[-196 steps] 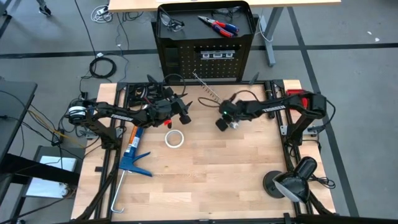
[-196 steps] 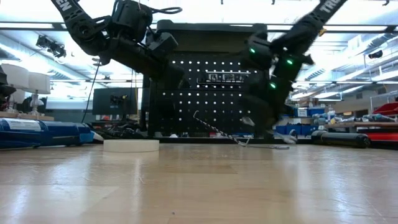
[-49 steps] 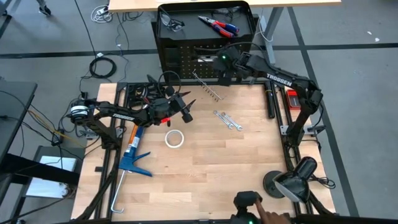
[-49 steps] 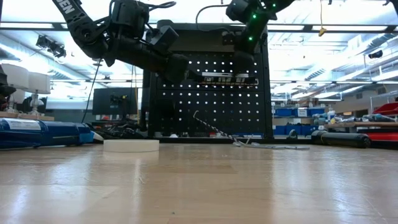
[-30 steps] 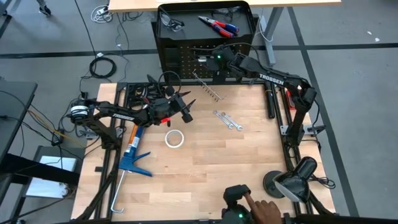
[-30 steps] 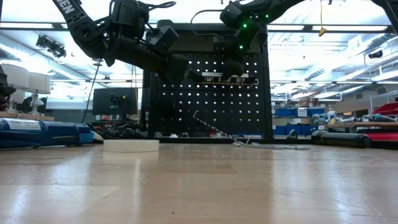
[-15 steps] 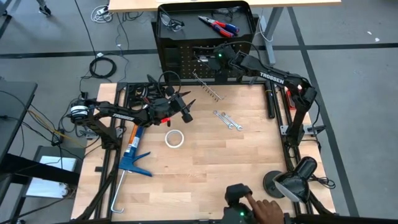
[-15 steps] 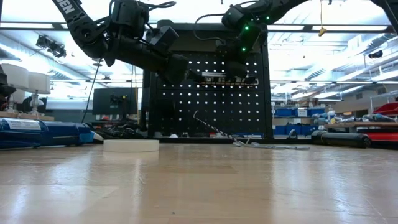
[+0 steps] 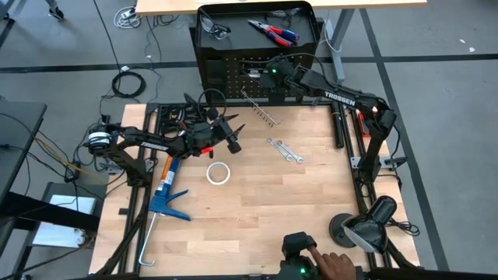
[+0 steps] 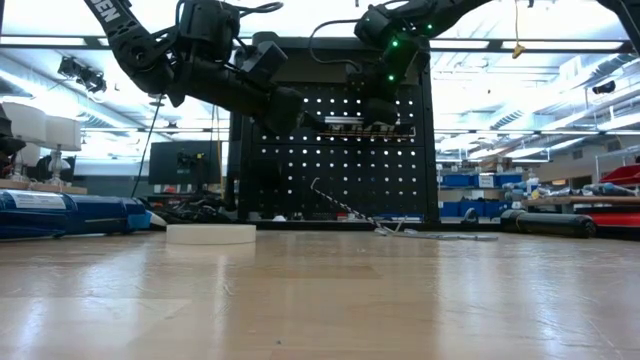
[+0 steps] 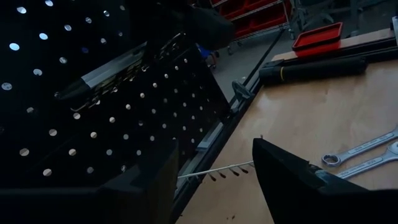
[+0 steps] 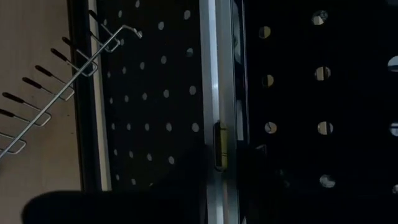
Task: Hang tools onto peg board
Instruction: Unhang the spirit level from the peg board
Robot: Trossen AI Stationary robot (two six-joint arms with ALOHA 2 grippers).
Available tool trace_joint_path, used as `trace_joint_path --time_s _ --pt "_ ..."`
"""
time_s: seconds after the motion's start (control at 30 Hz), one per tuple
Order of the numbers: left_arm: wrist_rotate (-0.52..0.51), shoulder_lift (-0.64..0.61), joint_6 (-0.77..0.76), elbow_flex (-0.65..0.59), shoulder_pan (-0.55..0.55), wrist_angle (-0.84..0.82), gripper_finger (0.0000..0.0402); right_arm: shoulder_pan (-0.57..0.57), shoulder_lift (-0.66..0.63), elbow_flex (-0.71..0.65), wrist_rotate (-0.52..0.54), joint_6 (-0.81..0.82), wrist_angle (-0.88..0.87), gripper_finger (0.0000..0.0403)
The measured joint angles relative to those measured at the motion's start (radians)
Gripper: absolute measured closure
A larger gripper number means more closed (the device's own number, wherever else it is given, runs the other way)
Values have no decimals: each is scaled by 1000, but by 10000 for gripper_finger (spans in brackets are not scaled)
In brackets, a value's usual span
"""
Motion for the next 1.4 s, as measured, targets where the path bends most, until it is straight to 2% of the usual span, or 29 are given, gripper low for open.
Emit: trace_joint_path --time_s 0.5,0.67,0.8,0.87,1.03,1.23,1.3,1.4 --pt "2 0 0 0 0 0 191 80 -53 0 114 34 -82 320" --pt "2 0 0 0 0 0 191 151 -102 0 138 116 -185 319" --pt "2 0 -2 0 0 0 191 200 -146 0 134 254 -303 319" --pt "2 0 -2 0 0 0 191 213 -164 0 62 363 -381 319" --pt "0 0 -3 0 0 0 191 210 -176 -29 -284 655 -493 319" --pt "-3 0 -3 0 -1 -41 191 215 -171 -236 -436 743 -504 318" --pt "-18 0 1 0 -1 -67 191 217 -171 -317 -537 761 -459 318" --pt "-55 -1 24 -1 -1 -75 191 222 -171 -432 -749 813 -334 318"
